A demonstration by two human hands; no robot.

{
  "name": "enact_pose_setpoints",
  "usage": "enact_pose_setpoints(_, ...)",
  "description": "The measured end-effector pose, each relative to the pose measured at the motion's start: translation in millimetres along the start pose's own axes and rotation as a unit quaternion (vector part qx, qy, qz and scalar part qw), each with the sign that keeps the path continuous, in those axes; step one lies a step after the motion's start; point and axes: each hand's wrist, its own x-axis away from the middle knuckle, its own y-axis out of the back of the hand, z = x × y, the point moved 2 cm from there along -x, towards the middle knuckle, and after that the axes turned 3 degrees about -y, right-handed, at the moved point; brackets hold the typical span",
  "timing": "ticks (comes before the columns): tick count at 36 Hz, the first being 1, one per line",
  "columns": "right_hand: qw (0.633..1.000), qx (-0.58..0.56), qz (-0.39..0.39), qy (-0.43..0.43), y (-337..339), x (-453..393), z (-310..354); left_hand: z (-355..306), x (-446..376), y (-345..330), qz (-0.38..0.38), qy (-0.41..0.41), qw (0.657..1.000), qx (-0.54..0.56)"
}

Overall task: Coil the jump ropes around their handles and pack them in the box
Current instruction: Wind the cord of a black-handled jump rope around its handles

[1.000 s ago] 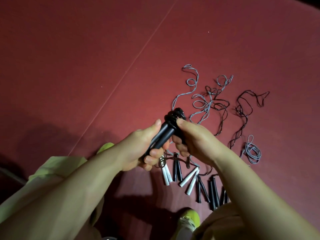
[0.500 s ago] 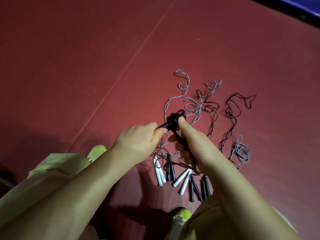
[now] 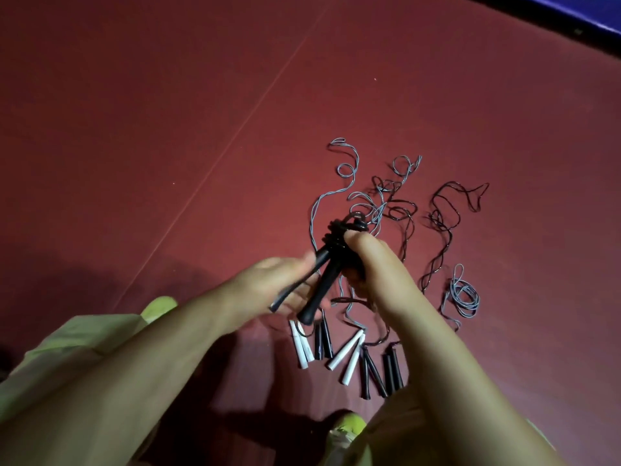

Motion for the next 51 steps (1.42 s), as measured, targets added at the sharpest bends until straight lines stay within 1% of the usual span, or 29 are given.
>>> enact_pose_setpoints(1, 1.0, -0.014, 0.019, -0.003, 0.9, -0.7, -2.7, 1.0, 2.0, -1.2, 0.054, 0.041, 0.994, 0.084)
enact_pose_setpoints(2, 0.999, -0.026, 0.038, -0.005, 1.1, -1.4, -4.9, 3.0, 3.9, -1.7, 0.101, 0.065, 0.984, 0.129)
enact_pose_setpoints(3, 0.998, -0.036, 0.059, -0.009, 0.7, -2.3, -7.3, 4.9, 5.8, -2.4, 0.136, 0.079, 0.974, 0.163)
enact_pose_setpoints(4, 0.996, -0.045, 0.08, -0.016, -0.2, -3.4, -9.6, 6.2, 6.5, -2.9, 0.154, 0.082, 0.968, 0.179)
enact_pose_setpoints(7, 0.991, -0.056, 0.118, -0.031, -0.7, -7.8, -15.9, 5.8, 6.1, -7.7, 0.148, 0.088, 0.963, 0.206)
enact_pose_setpoints(10, 0.987, -0.07, 0.14, -0.028, -0.1, -9.8, -17.5, 5.1, 4.7, -7.3, 0.119, 0.106, 0.962, 0.222)
enact_pose_setpoints(13, 0.985, -0.043, 0.161, -0.04, 0.2, -11.4, -20.0, 10.1, 0.1, 1.3, 0.05, 0.09, 0.986, 0.13)
enact_pose_setpoints(16, 0.988, 0.005, 0.147, -0.042, -3.0, -14.8, -21.6, 14.6, -3.5, 8.6, -0.038, 0.055, 0.998, 0.014)
enact_pose_setpoints(18, 0.989, 0.043, 0.139, -0.03, -7.0, -18.6, -24.2, 15.1, -4.7, 8.6, -0.072, 0.039, 0.996, -0.042)
enact_pose_setpoints(21, 0.987, 0.123, 0.101, -0.038, -11.3, -25.0, -28.9, 14.3, -7.8, 7.6, -0.113, 0.016, 0.991, -0.075)
enact_pose_setpoints(23, 0.984, 0.159, 0.068, -0.043, -13.0, -28.6, -29.6, 15.0, -11.7, 10.4, -0.132, 0.008, 0.986, -0.1)
enact_pose_setpoints(27, 0.975, 0.22, 0.01, -0.017, -17.0, -26.6, -25.1, 19.1, -17.9, 21.8, -0.158, 0.007, 0.975, -0.159)
enact_pose_setpoints(29, 0.969, 0.247, -0.004, -0.013, -18.9, -23.0, -24.6, 20.9, -19.2, 29.1, -0.188, -0.01, 0.954, -0.232)
enact_pose_setpoints(31, 0.974, 0.227, 0.0, -0.023, -22.2, -21.5, -25.3, 21.8, -17.9, 35.1, -0.22, -0.034, 0.915, -0.338)
enact_pose_setpoints(33, 0.987, 0.149, 0.023, -0.064, -24.5, -21.5, -27.1, 21.8, -14.4, 35.7, -0.243, -0.063, 0.866, -0.433)
enact_pose_setpoints(35, 0.991, 0.088, 0.039, -0.089, -26.0, -21.5, -28.3, 22.3, -10.9, 33.9, -0.273, -0.108, 0.798, -0.526)
enact_pose_setpoints(36, 0.992, 0.069, 0.039, -0.096, -26.6, -21.2, -28.5, 21.9, -9.1, 32.5, -0.282, -0.135, 0.771, -0.555)
enact_pose_setpoints(37, 0.993, 0.057, 0.034, -0.099, -26.7, -22.7, -31.1, 22.0, -8.1, 31.9, -0.284, -0.153, 0.753, -0.574)
enact_pose_setpoints(40, 0.994, 0.044, 0.021, -0.101, -28.2, -25.6, -35.4, 25.3, -10.0, 33.4, -0.271, -0.192, 0.742, -0.583)
enact_pose_setpoints(42, 0.994, 0.043, 0.017, -0.102, -29.9, -26.0, -35.7, 27.0, -11.0, 33.9, -0.259, -0.197, 0.751, -0.574)
enact_pose_setpoints(43, 0.994, 0.046, 0.009, -0.1, -29.5, -26.6, -36.0, 27.1, -11.1, 33.2, -0.253, -0.194, 0.762, -0.564)
enact_pose_setpoints(45, 0.995, 0.042, -0.002, -0.086, -28.0, -27.4, -36.0, 24.6, -9.7, 30.7, -0.242, -0.177, 0.791, -0.533)
enact_pose_setpoints(46, 0.997, 0.034, -0.002, -0.076, -28.0, -27.3, -34.3, 22.3, -8.1, 30.0, -0.231, -0.153, 0.812, -0.513)
enact_pose_setpoints(47, 0.997, 0.033, 0.0, -0.065, -28.0, -28.2, -34.2, 21.7, -7.3, 30.9, -0.207, -0.118, 0.843, -0.483)
enact_pose_setpoints(48, 0.998, 0.036, 0.001, -0.056, -28.4, -28.8, -34.5, 20.7, -8.2, 32.2, -0.166, -0.072, 0.881, -0.436)
enact_pose_setpoints(50, 0.999, 0.034, 0.009, -0.041, -28.4, -29.9, -35.2, 17.1, -9.4, 32.3, -0.07, -0.011, 0.96, -0.269)
enact_pose_setpoints(51, 0.999, 0.024, 0.015, -0.04, -28.3, -29.8, -35.2, 14.8, -8.3, 30.9, -0.036, 0.019, 0.982, -0.186)
